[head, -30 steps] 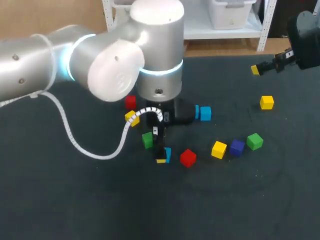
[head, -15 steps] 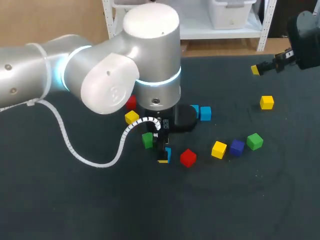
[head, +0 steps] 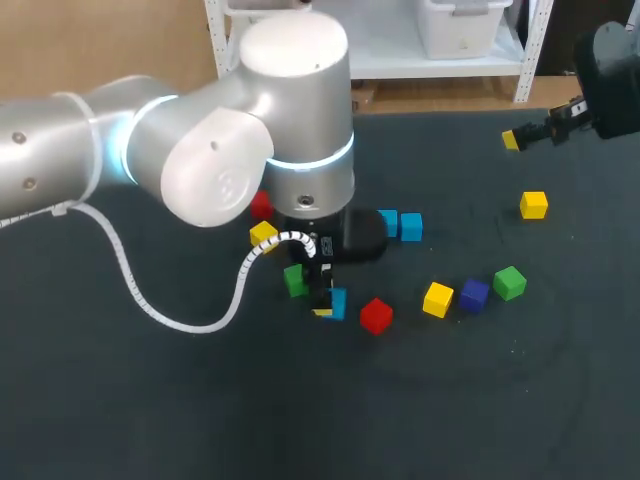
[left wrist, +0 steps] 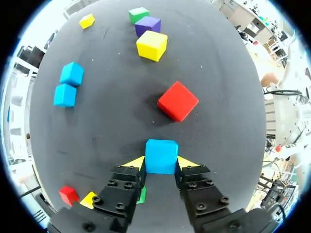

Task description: Place the blue cubes, place green cubes on the blue cubes, place the yellow cubes on the green cubes, then place the red cubes on the yellow cubes, and place purple cube on the red cubes.

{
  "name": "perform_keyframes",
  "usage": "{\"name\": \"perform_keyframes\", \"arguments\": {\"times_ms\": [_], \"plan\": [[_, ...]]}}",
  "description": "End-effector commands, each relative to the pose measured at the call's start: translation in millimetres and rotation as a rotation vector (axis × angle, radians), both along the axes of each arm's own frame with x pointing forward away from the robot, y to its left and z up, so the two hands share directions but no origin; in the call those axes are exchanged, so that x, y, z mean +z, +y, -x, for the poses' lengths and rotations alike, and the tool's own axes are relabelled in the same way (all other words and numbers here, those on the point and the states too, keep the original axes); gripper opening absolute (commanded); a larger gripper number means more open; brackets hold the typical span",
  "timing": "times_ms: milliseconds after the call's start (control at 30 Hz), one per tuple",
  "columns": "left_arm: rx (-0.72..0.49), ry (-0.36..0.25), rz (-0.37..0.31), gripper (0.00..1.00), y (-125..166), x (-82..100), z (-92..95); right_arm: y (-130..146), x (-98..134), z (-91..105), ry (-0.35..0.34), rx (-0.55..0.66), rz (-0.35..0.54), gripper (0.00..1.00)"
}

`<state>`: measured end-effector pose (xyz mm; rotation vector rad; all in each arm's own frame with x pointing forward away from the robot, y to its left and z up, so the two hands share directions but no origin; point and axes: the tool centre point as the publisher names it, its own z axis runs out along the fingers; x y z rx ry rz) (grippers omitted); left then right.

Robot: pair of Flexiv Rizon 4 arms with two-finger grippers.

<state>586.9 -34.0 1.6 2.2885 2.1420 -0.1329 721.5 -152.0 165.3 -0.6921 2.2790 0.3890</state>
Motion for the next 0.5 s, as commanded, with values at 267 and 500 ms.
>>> {"name": "perform_keyframes", "arguments": {"times_ms": [267, 500], "plan": [[0.015, 0.024, -0.076, 0.00, 4, 11.3, -28.9, 1, 0, 1.4, -0.004, -0.007, 0.004, 1.00], [0.041, 0.007, -0.107, 0.00, -5, 22.9, -69.1, 1, 0, 1.4, -0.004, -0.007, 0.004, 1.00]]}}
